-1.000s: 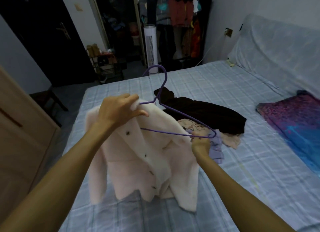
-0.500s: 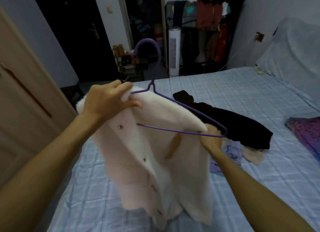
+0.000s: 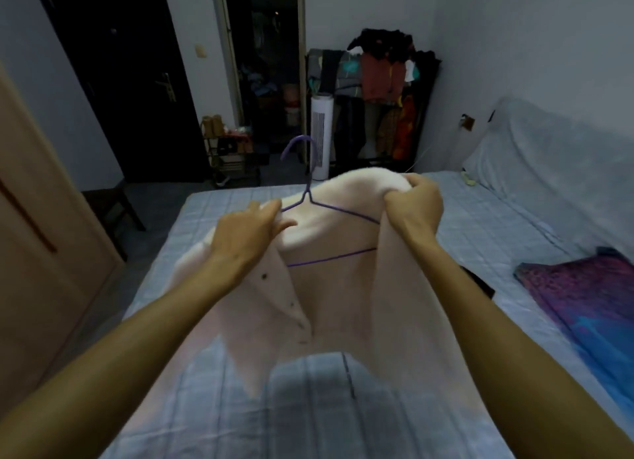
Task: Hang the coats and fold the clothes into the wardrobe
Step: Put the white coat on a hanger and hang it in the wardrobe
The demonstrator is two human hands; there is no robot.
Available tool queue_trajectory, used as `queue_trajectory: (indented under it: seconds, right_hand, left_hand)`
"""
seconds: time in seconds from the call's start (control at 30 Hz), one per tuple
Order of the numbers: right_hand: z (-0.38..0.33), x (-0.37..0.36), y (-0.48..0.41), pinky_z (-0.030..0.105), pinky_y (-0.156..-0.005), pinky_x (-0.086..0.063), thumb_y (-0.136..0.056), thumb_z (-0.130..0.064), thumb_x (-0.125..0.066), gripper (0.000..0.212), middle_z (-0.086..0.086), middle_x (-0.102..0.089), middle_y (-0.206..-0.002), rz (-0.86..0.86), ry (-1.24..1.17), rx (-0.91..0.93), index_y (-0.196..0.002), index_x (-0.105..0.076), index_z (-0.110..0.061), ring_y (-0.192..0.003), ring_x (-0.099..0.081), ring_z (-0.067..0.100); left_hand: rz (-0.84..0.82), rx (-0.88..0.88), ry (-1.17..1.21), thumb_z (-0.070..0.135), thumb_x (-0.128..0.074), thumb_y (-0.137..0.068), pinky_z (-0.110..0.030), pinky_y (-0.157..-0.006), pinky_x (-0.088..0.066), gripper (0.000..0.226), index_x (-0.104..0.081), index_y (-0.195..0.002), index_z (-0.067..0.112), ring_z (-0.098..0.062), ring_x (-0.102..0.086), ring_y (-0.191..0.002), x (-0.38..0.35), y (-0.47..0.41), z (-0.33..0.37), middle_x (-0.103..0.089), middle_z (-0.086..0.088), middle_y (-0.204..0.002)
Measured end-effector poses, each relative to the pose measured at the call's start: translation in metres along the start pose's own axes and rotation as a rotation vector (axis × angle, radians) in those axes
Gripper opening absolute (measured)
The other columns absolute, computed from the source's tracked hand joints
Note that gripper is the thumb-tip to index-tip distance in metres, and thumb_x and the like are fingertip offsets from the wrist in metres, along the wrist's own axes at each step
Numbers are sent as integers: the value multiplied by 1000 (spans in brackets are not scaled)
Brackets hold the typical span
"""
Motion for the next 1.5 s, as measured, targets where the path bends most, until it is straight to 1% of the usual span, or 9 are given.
queue_trajectory:
  seconds: [0.17, 0.3, 0.43, 0.6, 0.73, 0.97, 1.07, 1.23, 1.5]
  right_hand:
    - [-6, -25, 72, 31, -67, -50, -81, -18, -58, 24, -4, -67, -86, -230, -111, 281, -103, -65, -24, -81, -63, 18]
    - [1, -3, 51, 16, -88, -43, -85, -37, -52, 43, -9, -57, -110, -379, -135, 430, -125, -61, -23, -99, -53, 2]
    - [-16, 30, 18, 28, -99, -36, -87, -28, -42, 31, 1, -44, -118, -86, -38, 570, -107, -64, -17, -109, -43, 13]
    - [-39, 53, -16, 35, -86, -42, -90, -44, -46, 43, 7, -60, -115, -189, 128, 561, -123, -54, -17, -104, -55, 24]
    - [-62, 54, -7, 25, -65, -31, -88, -32, -46, 31, 6, -66, -88, -133, 213, 758, -94, -68, -11, -80, -61, 27]
    - [-104, 53, 19, 28, -63, -37, -91, -25, -54, 19, 6, -70, -89, -52, 188, 908, -96, -69, -15, -78, -63, 28]
    - [-104, 49, 11, 32, -60, -34, -96, -28, -49, 19, 10, -67, -83, -146, 389, 940, -94, -60, -12, -73, -61, 33]
    - [-79, 52, 11, 27, -48, -32, -89, -31, -42, 28, 7, -62, -61, 99, 323, 930, -76, -59, -13, -49, -57, 32]
    - [-52, 38, 3, 31, -47, -38, -87, -30, -39, 30, 8, -65, -67, 134, 365, 816, -85, -66, -16, -52, -58, 33]
  left_hand:
    - [178, 116, 145, 53, -34, -92, -38, -50, -41, 46, -57, -105, 15, -39, -60, -64, 20, -19, 8, -60, -14, -80]
    - [329, 112, 204, 53, -34, -94, -38, -42, -46, 35, -49, -101, 22, -36, -58, -55, 34, -21, 5, -59, -10, -77]
    - [513, 59, 234, 50, -37, -97, -40, -41, -47, 30, -50, -102, 23, -32, -60, -56, 54, -26, 1, -62, -10, -76]
    - [629, 38, 277, 47, -42, -97, -41, -43, -48, 27, -52, -105, 24, -32, -60, -58, 83, -32, -7, -62, -10, -77]
    - [655, 21, 253, 45, -43, -97, -37, -42, -46, 25, -52, -105, 23, -30, -59, -56, 91, -36, -4, -61, -10, -74]
    - [723, -45, 239, 40, -44, -97, -33, -44, -42, 26, -54, -106, 19, -30, -59, -56, 103, -46, 5, -60, -12, -73]
    - [667, -22, 229, 42, -47, -95, -35, -50, -45, 28, -54, -110, 19, -30, -60, -62, 103, -49, 7, -61, -12, -78]
    - [382, 107, 432, 23, -54, -93, -46, -84, -46, 43, -46, -133, 8, -36, -56, -101, 87, -50, 9, -57, -19, -117]
    - [224, 211, 94, 3, -47, -90, -40, -62, -35, 16, -56, -102, -2, -40, -53, -86, 94, -62, -13, -52, -22, -99]
Point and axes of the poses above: each hand's wrist, its own y-axis away from the middle knuckle, its own x-axis out of the back of the hand, z = x × y, the point moved 4 cm from there along -y, towards the middle knuckle
